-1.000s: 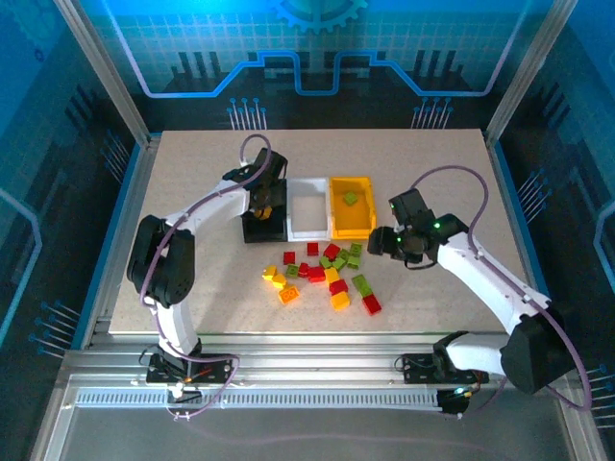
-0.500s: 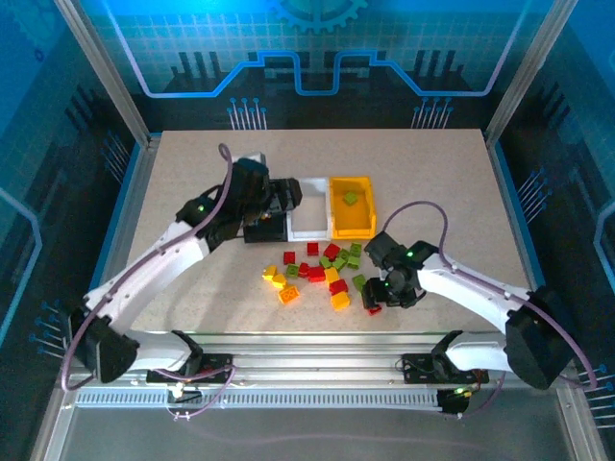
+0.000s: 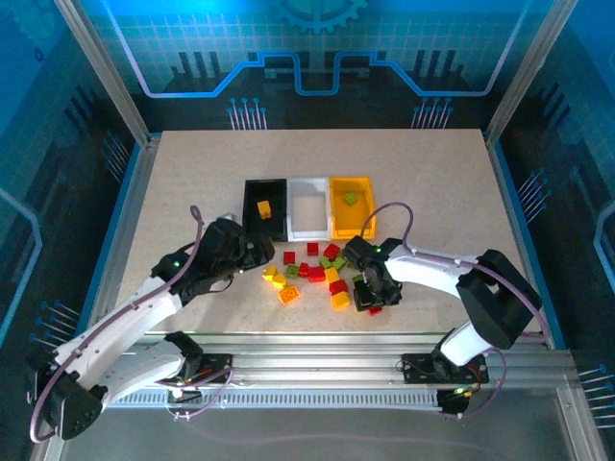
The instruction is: Sort the legos into containers by color
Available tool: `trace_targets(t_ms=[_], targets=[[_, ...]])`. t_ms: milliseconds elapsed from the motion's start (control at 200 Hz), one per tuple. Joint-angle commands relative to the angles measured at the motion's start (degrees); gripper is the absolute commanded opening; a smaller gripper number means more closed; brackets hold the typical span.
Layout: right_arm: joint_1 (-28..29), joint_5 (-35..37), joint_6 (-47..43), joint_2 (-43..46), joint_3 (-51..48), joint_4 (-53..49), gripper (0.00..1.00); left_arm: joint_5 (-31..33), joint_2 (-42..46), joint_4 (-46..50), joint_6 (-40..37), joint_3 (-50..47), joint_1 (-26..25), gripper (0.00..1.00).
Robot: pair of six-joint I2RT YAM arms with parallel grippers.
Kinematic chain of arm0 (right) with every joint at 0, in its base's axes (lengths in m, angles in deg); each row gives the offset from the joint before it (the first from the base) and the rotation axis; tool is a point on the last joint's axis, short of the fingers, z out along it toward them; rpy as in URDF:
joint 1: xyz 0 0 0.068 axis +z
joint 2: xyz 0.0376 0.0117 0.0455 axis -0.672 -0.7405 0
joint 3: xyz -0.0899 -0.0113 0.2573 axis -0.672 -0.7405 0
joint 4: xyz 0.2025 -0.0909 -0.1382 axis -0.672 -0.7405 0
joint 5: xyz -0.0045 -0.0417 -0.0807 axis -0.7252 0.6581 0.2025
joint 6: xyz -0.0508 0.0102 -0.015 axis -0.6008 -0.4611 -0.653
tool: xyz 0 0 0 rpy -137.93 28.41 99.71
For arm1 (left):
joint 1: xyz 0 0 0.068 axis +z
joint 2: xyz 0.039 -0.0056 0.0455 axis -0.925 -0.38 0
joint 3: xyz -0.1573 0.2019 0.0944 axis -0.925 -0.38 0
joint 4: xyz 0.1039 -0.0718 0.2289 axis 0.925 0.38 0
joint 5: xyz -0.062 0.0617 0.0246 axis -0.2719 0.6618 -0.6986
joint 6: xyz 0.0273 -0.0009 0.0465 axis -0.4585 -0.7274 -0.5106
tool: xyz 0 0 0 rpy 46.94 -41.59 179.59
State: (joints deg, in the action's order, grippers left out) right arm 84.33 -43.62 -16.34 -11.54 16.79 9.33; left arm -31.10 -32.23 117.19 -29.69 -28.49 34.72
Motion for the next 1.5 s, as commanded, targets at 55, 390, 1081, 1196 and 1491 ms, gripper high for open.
trace_targets(t_ms=[55,390,1081,1196,1491], targets=[[0.8,1.4,0.5,0.4,0.8,-0.3,0.41,3.0,4.3,2.8,2.9,-2.9,0.0,0.99],[0.3,3.5,-4.7,11.3,15.9,-7.1,0.34,3.1,6.4,5.7,2.4,-5.1,0.0,0.99],[-4.0,5.3,-6.2,-36.9,69.9,-6.2,0.55,0.2,8.7,8.7,3.9,-7.5,0.0,0.99],[-4.0,4.6,-6.5,-35.1,69.9,-4.3,0.67,-0.2,8.7,8.9,3.6,-7.3,0.0,0.99],[-4.9,4.0,-4.8,-14.8,47.3,1.2,0.68,-0.4,8.8,8.5,4.1,-7.8,0.0,0.99]])
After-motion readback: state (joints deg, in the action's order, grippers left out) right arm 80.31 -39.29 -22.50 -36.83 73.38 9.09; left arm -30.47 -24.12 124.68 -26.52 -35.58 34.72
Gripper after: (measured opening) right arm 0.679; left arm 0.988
